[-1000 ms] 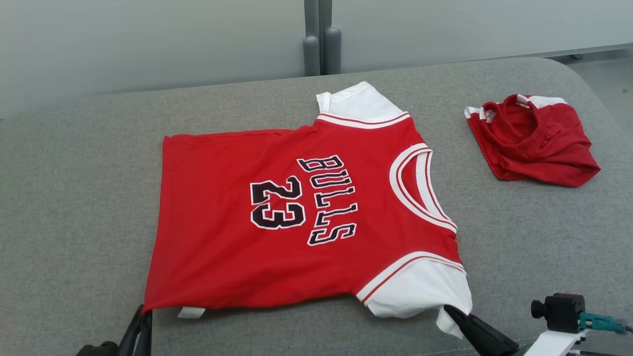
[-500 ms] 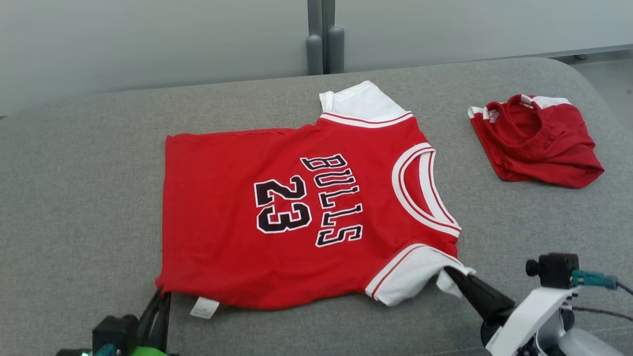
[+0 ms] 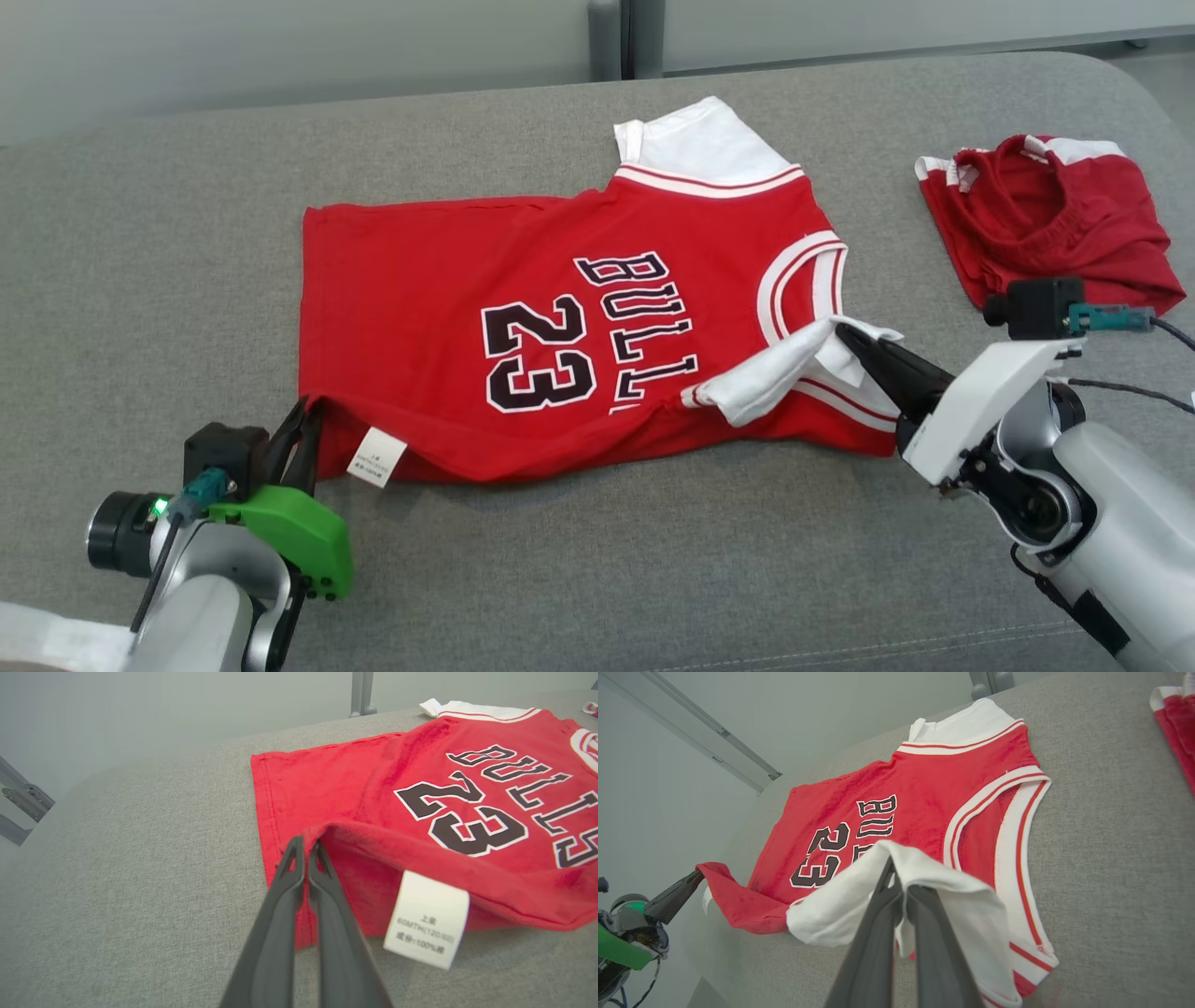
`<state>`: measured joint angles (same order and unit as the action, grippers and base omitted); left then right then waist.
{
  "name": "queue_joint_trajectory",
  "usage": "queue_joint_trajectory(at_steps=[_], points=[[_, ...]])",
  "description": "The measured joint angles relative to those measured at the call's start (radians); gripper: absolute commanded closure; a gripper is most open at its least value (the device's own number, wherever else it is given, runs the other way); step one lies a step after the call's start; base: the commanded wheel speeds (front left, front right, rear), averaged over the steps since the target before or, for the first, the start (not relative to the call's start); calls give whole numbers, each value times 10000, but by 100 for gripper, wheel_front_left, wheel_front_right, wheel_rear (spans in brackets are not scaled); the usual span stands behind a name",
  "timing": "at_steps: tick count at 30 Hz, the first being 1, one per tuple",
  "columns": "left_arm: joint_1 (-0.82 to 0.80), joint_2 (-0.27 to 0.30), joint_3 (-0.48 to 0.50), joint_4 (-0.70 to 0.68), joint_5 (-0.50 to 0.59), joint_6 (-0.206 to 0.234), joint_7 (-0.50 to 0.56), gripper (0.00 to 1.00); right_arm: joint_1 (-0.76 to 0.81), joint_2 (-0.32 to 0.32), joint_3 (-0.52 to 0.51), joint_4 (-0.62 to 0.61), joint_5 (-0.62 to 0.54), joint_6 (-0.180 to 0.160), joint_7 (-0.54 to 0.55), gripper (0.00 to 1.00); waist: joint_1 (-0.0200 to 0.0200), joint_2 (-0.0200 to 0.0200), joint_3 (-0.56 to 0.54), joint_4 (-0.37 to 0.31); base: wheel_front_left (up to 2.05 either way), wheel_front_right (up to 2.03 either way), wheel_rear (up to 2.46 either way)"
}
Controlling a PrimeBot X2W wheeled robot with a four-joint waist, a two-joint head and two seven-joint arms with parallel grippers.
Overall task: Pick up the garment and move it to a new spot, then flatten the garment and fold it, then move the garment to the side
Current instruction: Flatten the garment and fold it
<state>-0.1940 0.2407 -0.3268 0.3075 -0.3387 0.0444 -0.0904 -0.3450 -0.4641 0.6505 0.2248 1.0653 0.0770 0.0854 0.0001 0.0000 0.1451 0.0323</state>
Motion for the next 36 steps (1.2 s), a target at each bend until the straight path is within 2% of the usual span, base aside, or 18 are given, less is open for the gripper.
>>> queue_joint_trajectory(at_steps=[9, 19, 24, 25, 26, 27, 30, 32, 36], points=[[-1650, -520, -144, 1267, -8, -102, 383, 100, -1623, 552, 86, 1580, -98, -357, 763, 100, 0, 0, 772, 153, 0, 0, 0], [-2476, -644, -17, 2686, -8, -98, 454, 100, -2697, 1193, 50, 3158, -205, -516, 872, 100, 1, 0, 1221, 382, 0, 0, 0], [-2936, -769, -13, 3047, -8, -98, 322, 69, -2924, 1511, -125, 3756, -173, -520, 708, 100, 0, 0, 1243, 387, 0, 0, 0], [-3006, -782, -13, 3124, -8, -98, 299, 59, -2970, 1601, -232, 3866, -142, -525, 608, 91, 1, 0, 1244, 383, 0, 0, 0], [-3065, -792, -12, 3216, -8, -98, 228, 9, -3032, 1705, -380, 3977, -79, -546, 456, 48, 0, 0, 1243, 376, 0, 0, 0], [-3114, -802, -8, 3304, -6, -98, 192, 0, -3093, 1814, -591, 4065, -33, -642, 226, 0, 1, 0, 1242, 367, 0, 0, 0], [-3250, -813, 40, 3501, -8, -98, 36, 0, -3366, 2157, -1406, 4385, 506, -886, -374, 0, 0, 0, 1235, 330, 0, 0, 0], [-3317, -811, 73, 3645, -8, -98, -50, 0, -3495, 2290, -1712, 4579, 832, -890, -593, 0, 0, 0, 1222, 307, 0, 0, 0], [-3342, -805, 199, 3814, -8, -102, -357, 0, -3573, 2320, -1645, 4851, 784, -803, -834, 0, 0, 0, 1173, 276, 0, 0, 0]])
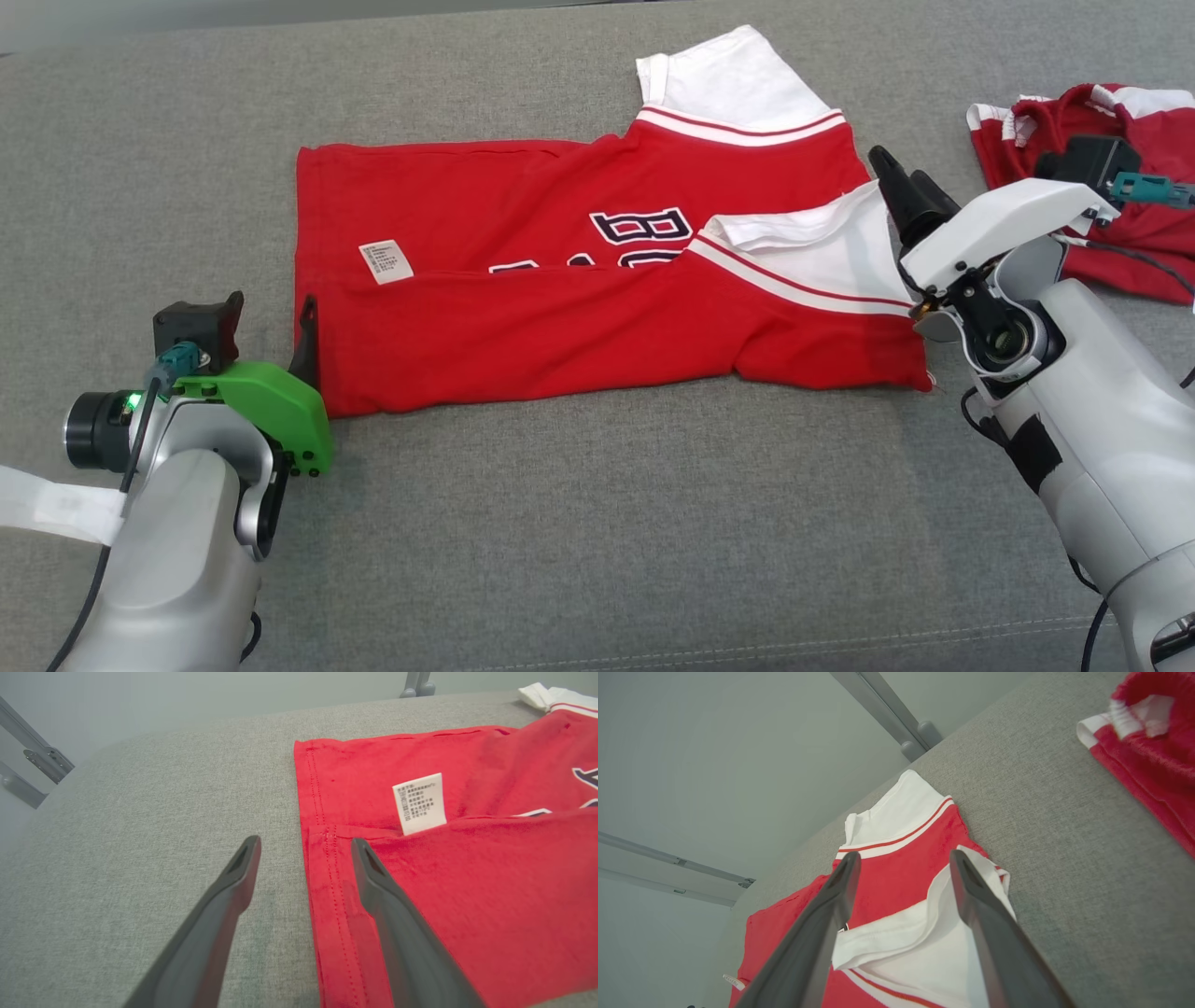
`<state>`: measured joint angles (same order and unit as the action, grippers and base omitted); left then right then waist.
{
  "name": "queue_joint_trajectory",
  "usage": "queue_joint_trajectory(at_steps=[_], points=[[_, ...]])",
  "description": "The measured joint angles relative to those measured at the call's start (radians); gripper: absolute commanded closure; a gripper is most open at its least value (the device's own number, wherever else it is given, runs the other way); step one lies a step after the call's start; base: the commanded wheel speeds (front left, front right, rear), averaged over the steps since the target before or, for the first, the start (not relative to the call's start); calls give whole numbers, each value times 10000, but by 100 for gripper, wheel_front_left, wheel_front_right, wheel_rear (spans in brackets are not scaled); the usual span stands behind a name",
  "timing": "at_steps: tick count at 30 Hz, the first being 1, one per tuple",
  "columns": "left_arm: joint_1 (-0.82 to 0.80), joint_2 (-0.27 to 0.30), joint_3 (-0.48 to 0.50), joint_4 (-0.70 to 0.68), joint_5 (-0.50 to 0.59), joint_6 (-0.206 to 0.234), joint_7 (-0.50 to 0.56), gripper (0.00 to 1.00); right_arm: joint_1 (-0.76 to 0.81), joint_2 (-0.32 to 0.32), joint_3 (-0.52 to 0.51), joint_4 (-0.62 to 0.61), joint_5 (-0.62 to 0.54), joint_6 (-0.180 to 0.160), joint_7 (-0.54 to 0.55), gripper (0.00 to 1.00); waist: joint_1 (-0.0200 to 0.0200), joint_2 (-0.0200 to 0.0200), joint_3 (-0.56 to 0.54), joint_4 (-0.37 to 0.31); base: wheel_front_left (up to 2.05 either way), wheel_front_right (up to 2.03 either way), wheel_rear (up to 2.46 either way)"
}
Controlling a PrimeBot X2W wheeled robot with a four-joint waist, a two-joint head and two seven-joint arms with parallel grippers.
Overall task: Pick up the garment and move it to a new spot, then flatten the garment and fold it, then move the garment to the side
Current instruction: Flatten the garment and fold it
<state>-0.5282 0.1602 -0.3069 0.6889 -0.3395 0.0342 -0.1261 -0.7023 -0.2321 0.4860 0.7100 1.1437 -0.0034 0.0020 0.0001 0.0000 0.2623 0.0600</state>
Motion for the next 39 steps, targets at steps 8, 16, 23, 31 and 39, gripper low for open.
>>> queue_joint_trajectory(at_steps=[8, 16, 23, 31, 39], points=[[143, -8, 134, 113, -226, -222, -671, 0, -69, -259, 382, 63, -593, 761, -744, 0, 0, 0, -221, 0, 0, 0, 0], [1209, -213, 276, 418, -794, -449, -725, 0, 336, -658, 635, 0, -1168, 1003, -1720, 0, 0, 0, -660, 10, 0, 0, 0], [1680, -616, 763, 627, -1645, -702, -487, 0, 971, -683, 706, -313, -1333, 1080, -2232, 0, -1, 0, -1075, -106, 0, 0, 0], [1826, -890, 1285, 721, -2635, -867, -63, 0, 1400, -617, 646, -759, -1331, 1091, -2343, 0, 0, 0, -1233, -441, 0, 0, 0], [1825, -955, 2067, 878, -3453, -690, 316, 0, 1823, -604, 589, -1244, -1335, 1172, -2406, 0, -1, 0, -1169, -872, 0, 0, 0]])
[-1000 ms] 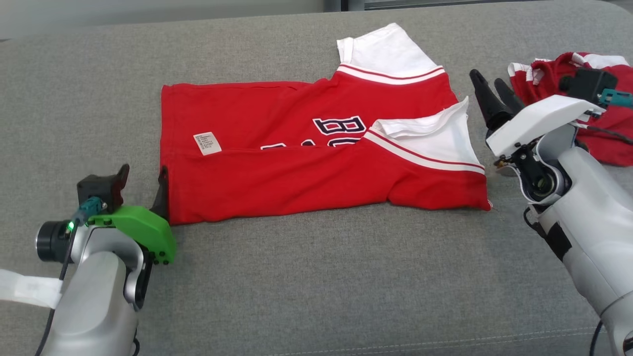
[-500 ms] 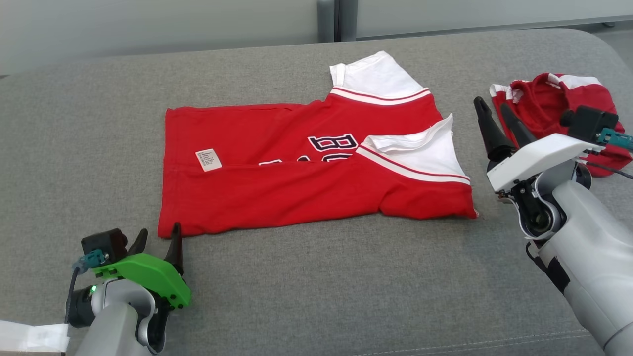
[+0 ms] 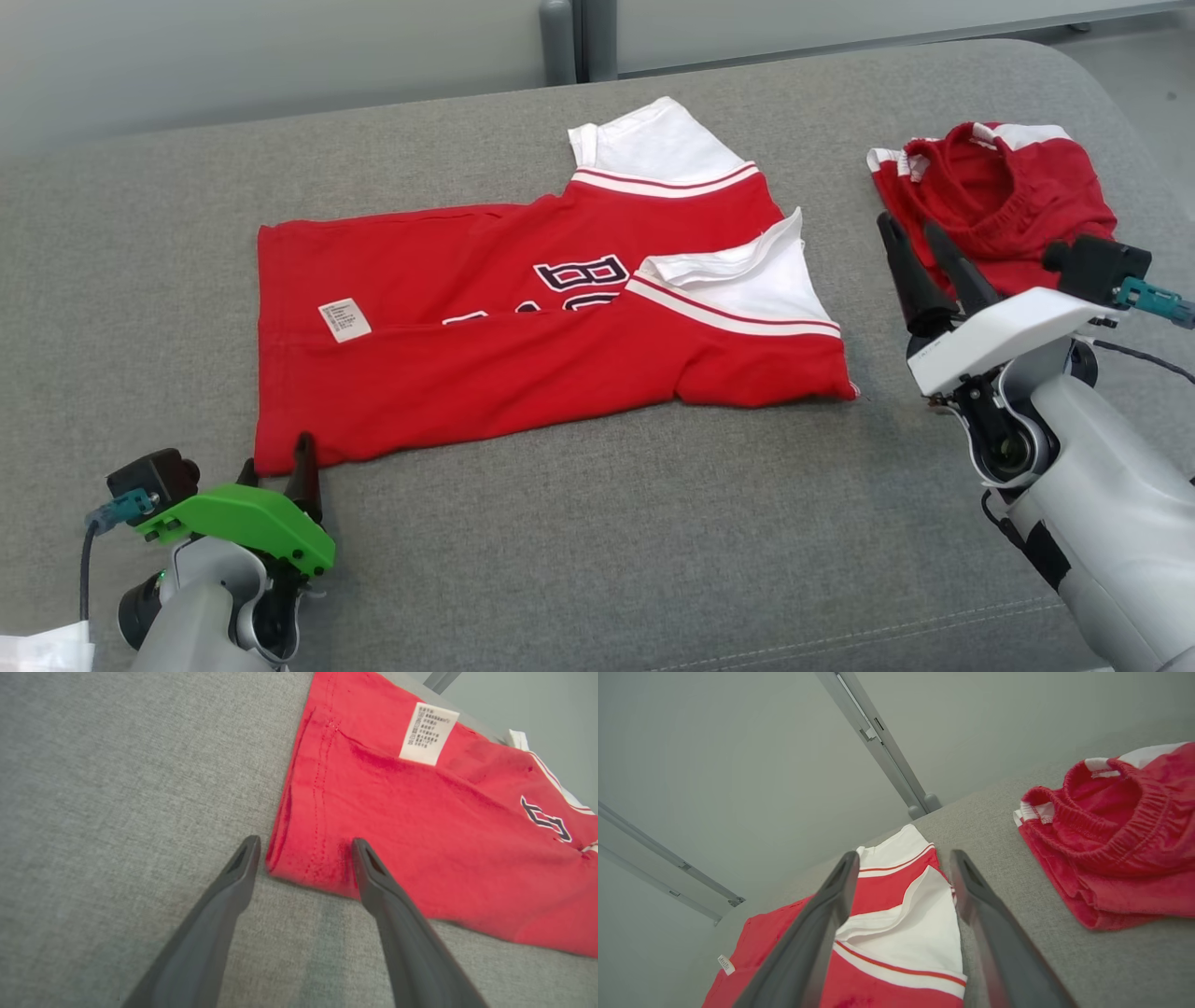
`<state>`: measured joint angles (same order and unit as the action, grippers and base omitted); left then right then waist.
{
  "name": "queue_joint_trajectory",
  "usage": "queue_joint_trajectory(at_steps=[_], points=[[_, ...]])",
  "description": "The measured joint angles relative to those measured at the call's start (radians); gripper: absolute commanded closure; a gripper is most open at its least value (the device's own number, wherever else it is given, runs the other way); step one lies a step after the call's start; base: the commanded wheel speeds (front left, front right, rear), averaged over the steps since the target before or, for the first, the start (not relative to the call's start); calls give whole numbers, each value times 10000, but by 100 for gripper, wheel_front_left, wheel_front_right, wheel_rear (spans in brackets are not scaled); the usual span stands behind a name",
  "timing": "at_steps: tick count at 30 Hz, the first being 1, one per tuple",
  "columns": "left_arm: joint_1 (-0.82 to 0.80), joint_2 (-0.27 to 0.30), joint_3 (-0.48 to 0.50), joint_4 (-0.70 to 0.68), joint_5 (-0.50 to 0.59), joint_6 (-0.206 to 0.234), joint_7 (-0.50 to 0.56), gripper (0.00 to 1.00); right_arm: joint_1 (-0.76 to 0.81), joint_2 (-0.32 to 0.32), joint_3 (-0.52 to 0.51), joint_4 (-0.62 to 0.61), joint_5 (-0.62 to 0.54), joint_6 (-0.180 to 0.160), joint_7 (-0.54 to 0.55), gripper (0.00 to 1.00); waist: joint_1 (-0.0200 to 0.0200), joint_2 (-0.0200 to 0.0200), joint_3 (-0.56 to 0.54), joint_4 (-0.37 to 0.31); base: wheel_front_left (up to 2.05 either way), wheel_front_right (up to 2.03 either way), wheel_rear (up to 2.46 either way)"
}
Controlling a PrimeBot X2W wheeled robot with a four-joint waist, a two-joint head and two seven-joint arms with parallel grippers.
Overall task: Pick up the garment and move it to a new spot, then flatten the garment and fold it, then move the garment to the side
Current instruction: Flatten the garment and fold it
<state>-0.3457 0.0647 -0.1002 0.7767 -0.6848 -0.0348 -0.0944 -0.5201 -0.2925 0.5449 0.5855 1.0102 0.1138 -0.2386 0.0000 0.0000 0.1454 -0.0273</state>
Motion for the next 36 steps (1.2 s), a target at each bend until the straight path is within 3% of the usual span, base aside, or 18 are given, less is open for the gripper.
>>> queue_joint_trajectory(at_steps=[5, 6, 7, 9, 10, 11, 21, 36], points=[[-6, -98, -29, 44, -88, 2, 219, 4, 398, -134, -155, -119, -8, 2, -79, 0, 0, 0, 42, -110, 0, 0, 0], [-11, -113, -21, 40, -155, 0, 236, 17, 463, -138, -161, -136, -8, 2, -79, 0, 0, 1, 43, -117, 0, 0, 0], [-12, -125, -8, 31, -259, 0, 247, 44, 542, -130, -167, -169, -8, 2, -82, 0, 0, 0, 42, -122, 0, 0, 0], [-13, -130, 8, 21, -382, 0, 245, 69, 697, -90, -161, -182, -8, 2, -84, 0, 0, 0, 34, -128, 0, 0, 0], [-14, -134, 17, 4, -395, 0, 230, 92, 795, -67, -155, -182, -6, 2, -84, 0, 0, 0, 29, -129, 0, 0, 0], [-14, -140, 35, -27, -403, 0, 201, 100, 891, -40, -146, -178, -2, 2, -84, 0, 0, 0, 23, -129, 0, 0, 0], [-28, -234, 35, -518, -485, -163, -347, 100, 2255, 265, 111, 190, 261, 2, -84, 0, 0, 0, -88, 54, 0, 0, 0], [-22, -301, -533, -1216, -510, -270, -562, 100, 2353, 999, -217, 573, 1427, 4, 366, 0, 0, 0, 168, 496, 0, 0, 0]])
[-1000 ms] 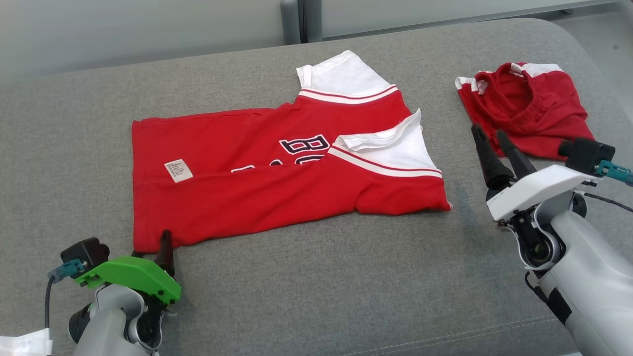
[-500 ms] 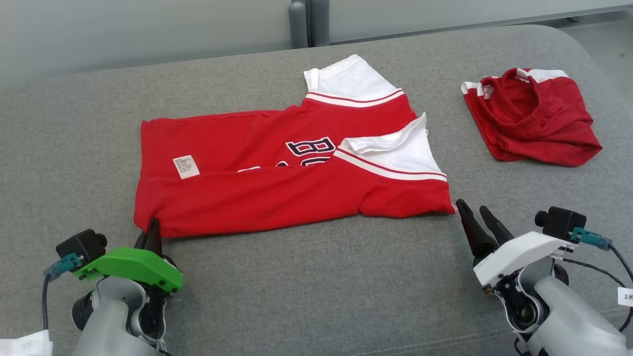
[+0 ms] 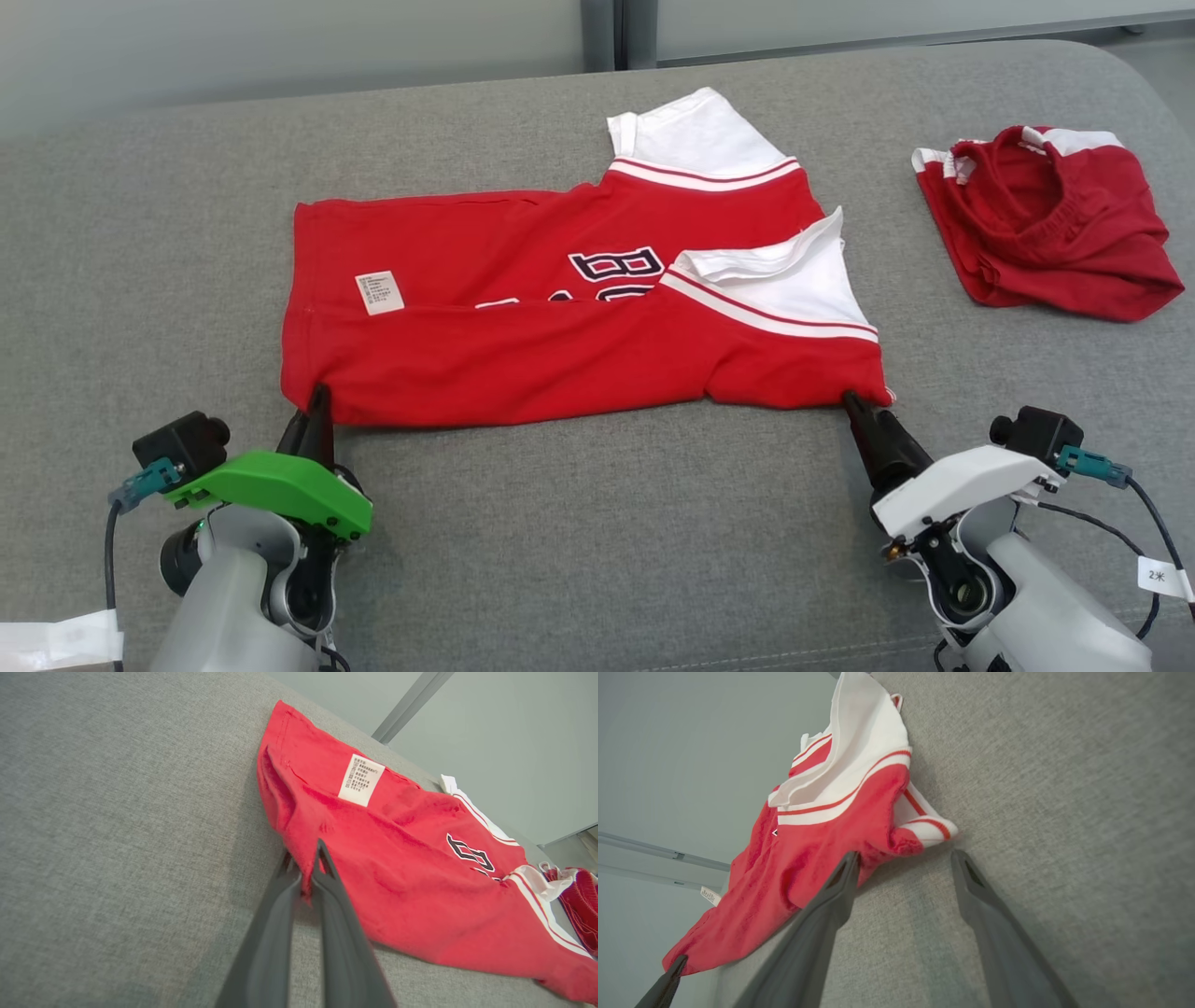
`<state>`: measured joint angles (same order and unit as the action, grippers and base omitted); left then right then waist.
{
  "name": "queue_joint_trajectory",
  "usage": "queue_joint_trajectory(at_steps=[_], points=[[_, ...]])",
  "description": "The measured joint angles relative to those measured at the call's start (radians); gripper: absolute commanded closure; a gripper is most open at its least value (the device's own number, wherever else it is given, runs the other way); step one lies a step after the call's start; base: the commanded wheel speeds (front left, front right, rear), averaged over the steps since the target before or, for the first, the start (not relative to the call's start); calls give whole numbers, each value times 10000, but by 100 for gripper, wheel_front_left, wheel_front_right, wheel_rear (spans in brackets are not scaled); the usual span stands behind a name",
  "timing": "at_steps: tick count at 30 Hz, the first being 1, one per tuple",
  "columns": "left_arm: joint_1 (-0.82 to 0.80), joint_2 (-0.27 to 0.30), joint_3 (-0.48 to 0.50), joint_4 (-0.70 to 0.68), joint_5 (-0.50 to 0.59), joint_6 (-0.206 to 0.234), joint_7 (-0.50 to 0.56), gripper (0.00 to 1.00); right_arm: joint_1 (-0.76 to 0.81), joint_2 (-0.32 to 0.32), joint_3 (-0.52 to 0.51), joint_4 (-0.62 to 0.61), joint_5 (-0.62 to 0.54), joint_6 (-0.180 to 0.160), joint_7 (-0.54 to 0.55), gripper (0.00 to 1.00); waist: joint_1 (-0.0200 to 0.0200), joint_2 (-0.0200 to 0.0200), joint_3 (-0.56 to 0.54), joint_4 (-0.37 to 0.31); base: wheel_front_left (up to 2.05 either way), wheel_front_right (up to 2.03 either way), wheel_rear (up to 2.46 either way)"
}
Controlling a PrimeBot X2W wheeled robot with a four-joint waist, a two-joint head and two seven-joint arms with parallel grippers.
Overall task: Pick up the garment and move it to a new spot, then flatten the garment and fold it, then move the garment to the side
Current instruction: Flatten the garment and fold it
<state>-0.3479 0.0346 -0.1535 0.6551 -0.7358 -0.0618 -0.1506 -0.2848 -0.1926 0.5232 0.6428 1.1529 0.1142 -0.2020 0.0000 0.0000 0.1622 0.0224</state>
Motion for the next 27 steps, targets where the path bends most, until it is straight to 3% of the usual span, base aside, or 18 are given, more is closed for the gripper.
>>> queue_joint_trajectory(at_steps=[6, 7, 8, 11, 12, 27], points=[[0, -23, -180, -245, 0, -4, -27, 100, -425, 58, -228, 236, 188, 0, 140, 1, 0, 0, 144, 252, 0, 0, 0], [3, -25, -196, -255, 0, -4, -94, 100, -535, 59, -232, 295, 186, 0, 159, 13, 0, 0, 167, 286, 0, 0, 0], [6, -31, -196, -274, 0, -4, -98, 100, -633, 59, -224, 347, 184, 0, 196, 52, 0, 0, 187, 311, 0, 0, 0], [13, -33, -219, -355, 0, -2, -102, 100, -830, 52, -96, 439, 79, 2, 270, 80, 0, 0, 217, 353, 0, 0, 0], [18, -33, -228, -387, -2, 0, -104, 100, -865, 50, -96, 466, 65, 2, 268, 100, 0, 0, 221, 361, 0, 0, 0], [1068, -52, 2, -972, -464, 19, -614, 100, -345, -123, -48, -46, 56, 88, 31, 100, 0, 0, -191, 204, 0, 0, 0]])
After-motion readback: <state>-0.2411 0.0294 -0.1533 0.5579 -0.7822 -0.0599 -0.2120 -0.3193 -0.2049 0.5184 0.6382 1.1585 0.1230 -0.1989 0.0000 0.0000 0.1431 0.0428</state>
